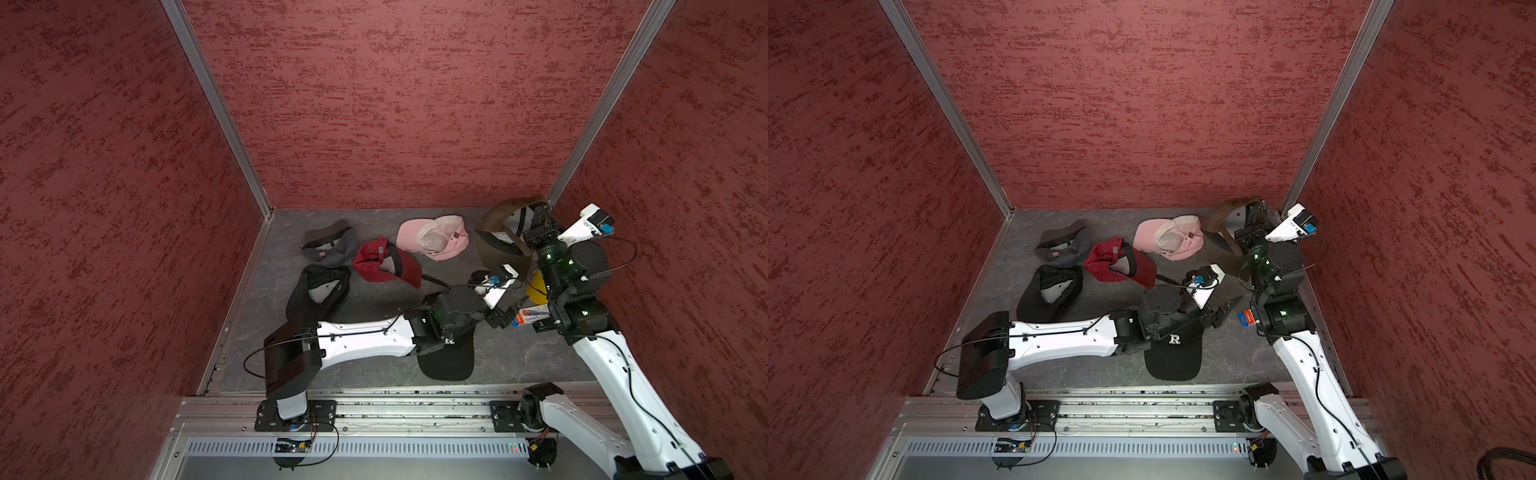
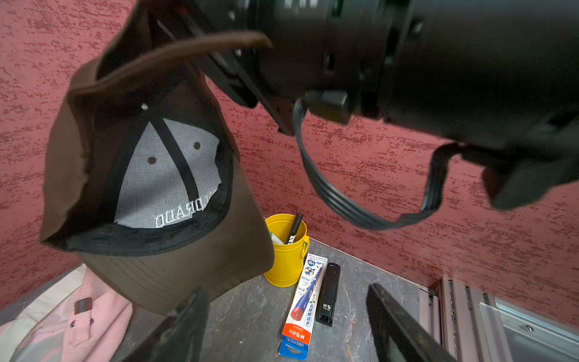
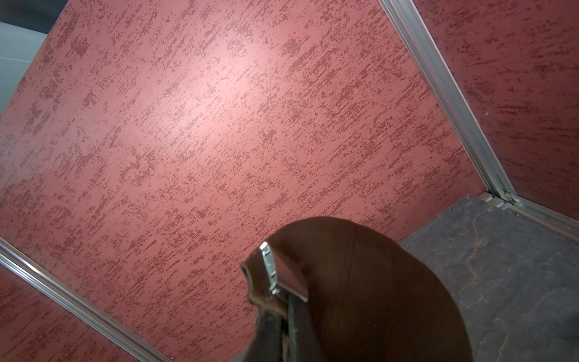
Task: Open the adjustable buckle of the baseball cap
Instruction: Pull the adjustable strap on the baseball cap.
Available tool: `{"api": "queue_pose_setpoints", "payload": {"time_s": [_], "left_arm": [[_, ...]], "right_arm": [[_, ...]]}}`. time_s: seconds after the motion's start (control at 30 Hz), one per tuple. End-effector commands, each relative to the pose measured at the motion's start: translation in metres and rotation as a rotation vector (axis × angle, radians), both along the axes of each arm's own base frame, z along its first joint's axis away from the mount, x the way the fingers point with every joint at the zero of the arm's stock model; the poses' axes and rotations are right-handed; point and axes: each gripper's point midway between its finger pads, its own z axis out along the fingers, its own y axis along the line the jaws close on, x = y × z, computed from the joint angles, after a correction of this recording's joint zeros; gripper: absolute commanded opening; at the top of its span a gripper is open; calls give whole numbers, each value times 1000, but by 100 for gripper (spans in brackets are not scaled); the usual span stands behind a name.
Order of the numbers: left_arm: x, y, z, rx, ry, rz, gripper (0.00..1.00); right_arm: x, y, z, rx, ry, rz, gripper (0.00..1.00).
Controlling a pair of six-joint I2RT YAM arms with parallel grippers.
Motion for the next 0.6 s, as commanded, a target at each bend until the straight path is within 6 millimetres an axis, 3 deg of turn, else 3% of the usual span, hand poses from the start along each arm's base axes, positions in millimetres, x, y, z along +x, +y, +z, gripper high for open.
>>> {"api": "queue_pose_setpoints", "payload": {"time_s": [0.0, 0.33, 0.57], "left_arm": [[5, -9, 29, -128, -40, 39, 85], [32, -34, 2, -151, -14, 126, 92], [57, -36, -20, -135, 70, 177, 92]], "right_arm": [[-4, -1, 9, 43, -3, -6, 0], [-14, 2, -2, 79, 37, 12, 0], [-20, 5, -6, 108, 44, 33, 0]]}}
